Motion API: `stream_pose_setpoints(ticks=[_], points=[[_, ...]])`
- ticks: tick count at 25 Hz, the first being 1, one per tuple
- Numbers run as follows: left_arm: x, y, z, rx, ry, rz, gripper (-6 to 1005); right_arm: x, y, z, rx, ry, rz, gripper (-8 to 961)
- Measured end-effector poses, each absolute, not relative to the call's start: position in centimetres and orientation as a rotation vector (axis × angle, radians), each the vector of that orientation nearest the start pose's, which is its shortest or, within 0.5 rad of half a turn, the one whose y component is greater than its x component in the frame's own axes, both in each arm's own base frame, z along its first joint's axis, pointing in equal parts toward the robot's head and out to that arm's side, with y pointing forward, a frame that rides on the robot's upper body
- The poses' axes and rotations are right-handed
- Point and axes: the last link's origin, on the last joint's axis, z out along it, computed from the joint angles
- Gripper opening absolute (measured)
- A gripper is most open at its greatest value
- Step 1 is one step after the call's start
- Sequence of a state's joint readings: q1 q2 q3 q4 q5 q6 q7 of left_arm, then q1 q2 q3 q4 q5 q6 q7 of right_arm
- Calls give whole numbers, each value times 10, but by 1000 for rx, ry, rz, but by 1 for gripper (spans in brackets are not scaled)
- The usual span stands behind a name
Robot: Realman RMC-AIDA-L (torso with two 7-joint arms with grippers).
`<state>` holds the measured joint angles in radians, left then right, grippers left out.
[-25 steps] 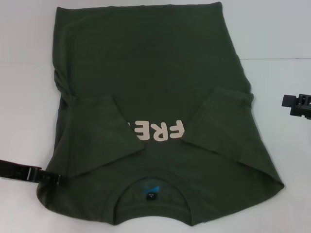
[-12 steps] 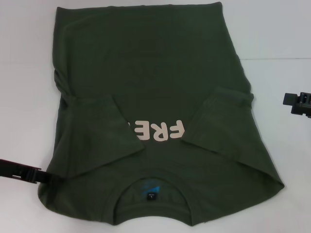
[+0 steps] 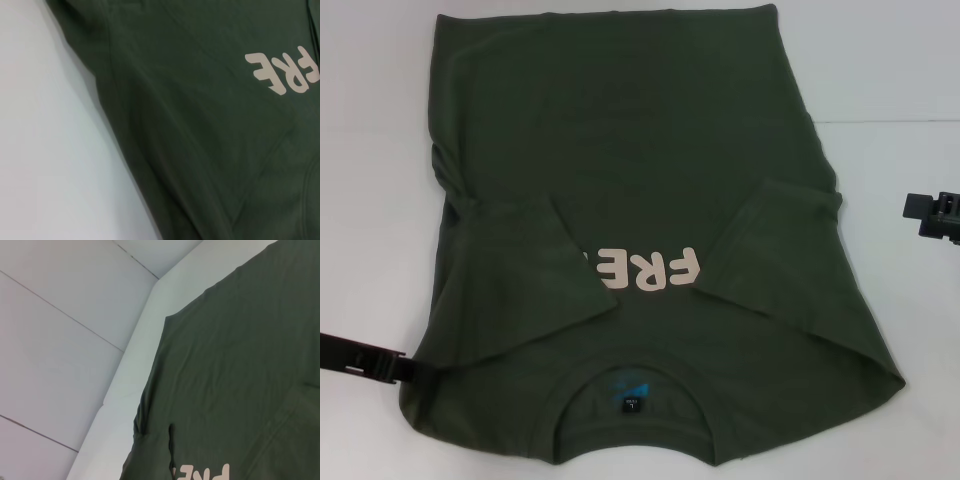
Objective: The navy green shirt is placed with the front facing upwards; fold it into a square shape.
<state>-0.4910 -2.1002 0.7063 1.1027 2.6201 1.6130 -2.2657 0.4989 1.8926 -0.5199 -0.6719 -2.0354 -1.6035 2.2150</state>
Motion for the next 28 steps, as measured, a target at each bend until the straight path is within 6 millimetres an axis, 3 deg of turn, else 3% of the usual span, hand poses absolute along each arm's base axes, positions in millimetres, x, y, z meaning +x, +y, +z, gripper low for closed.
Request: stream_pose_setpoints(ticks=[3, 22, 28], points=[[-307, 318, 50, -2368, -1507, 101, 138, 310, 340, 99, -2205, 1671, 826, 827], [-310, 320, 60, -2294, -1566, 12, 107, 306, 340, 96, -2230, 1671, 829, 825], [-310, 319, 58, -2303, -1571, 19, 188, 305, 340, 97, -2235, 1668, 834, 824]])
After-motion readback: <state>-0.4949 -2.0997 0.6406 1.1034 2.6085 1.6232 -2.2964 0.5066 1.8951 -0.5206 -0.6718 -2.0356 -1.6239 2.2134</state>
